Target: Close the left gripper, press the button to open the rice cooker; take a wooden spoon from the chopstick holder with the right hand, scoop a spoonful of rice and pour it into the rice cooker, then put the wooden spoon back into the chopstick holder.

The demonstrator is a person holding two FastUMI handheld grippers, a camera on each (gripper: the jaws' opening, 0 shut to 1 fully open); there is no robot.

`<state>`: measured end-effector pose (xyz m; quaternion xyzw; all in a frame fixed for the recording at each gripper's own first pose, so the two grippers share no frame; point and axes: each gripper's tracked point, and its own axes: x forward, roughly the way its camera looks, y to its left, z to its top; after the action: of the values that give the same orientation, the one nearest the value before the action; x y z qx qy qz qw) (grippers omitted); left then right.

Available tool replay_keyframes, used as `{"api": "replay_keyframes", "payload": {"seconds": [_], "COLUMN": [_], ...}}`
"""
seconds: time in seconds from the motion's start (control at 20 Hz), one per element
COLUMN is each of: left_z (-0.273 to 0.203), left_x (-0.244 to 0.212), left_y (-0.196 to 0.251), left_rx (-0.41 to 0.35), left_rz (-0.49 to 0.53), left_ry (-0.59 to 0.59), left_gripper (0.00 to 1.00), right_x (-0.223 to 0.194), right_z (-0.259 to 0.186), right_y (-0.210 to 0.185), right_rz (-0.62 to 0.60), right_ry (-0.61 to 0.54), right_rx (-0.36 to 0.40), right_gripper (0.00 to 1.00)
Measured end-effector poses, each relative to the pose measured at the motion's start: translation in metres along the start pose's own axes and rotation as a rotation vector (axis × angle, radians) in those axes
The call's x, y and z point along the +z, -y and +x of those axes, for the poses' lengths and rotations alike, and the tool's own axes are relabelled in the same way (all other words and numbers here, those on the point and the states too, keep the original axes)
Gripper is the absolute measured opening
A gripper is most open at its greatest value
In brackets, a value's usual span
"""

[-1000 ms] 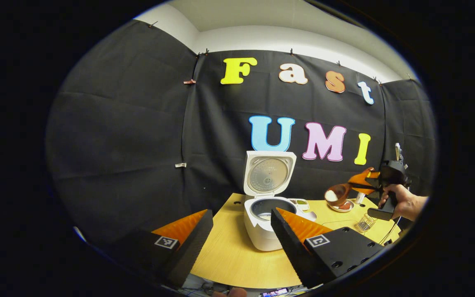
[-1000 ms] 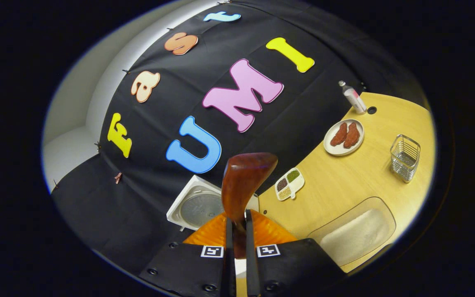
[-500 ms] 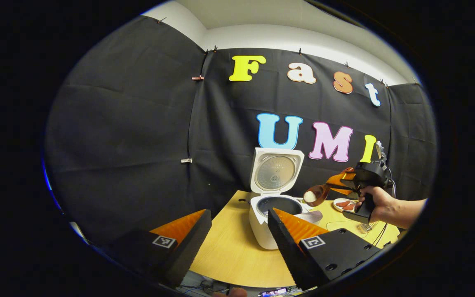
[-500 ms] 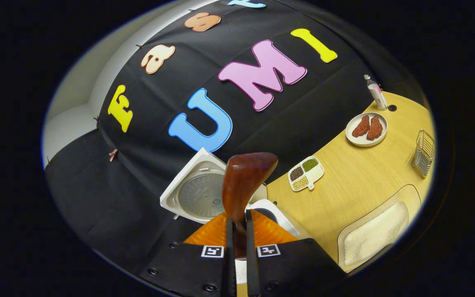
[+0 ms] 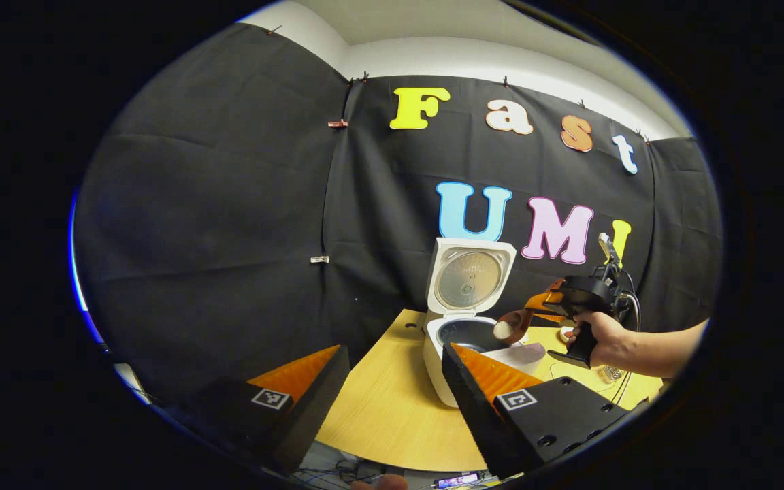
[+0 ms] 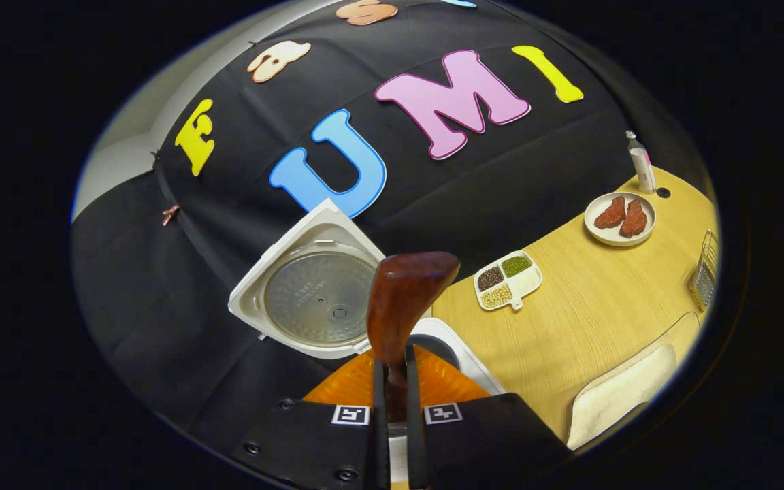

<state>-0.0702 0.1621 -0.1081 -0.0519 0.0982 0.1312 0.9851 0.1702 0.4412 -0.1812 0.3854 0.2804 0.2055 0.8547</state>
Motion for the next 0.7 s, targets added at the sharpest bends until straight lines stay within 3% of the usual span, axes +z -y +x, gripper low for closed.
{"api": "replay_keyframes", "payload": {"seconds": [0.35,0.7], "left_z": [0.004,0.003], "left_x": [-0.003,0.003], "left_y": [-0.007,-0.014], "left_rx": [0.017,0.032], "left_rz": [0.011,0.061], "left_ry": [-0.009,0.022], "left_gripper": [0.95,0.95], "right_x": [-0.007,-0.012], "right_z": [0.027,0.035], "right_y": [-0.019,-0.048], "right_rz": [-0.231,-0.532], "right_ry": [-0.015,-0.014], "right_rx": [0.0,0.054], "right_gripper": [0.14,0.14]}}
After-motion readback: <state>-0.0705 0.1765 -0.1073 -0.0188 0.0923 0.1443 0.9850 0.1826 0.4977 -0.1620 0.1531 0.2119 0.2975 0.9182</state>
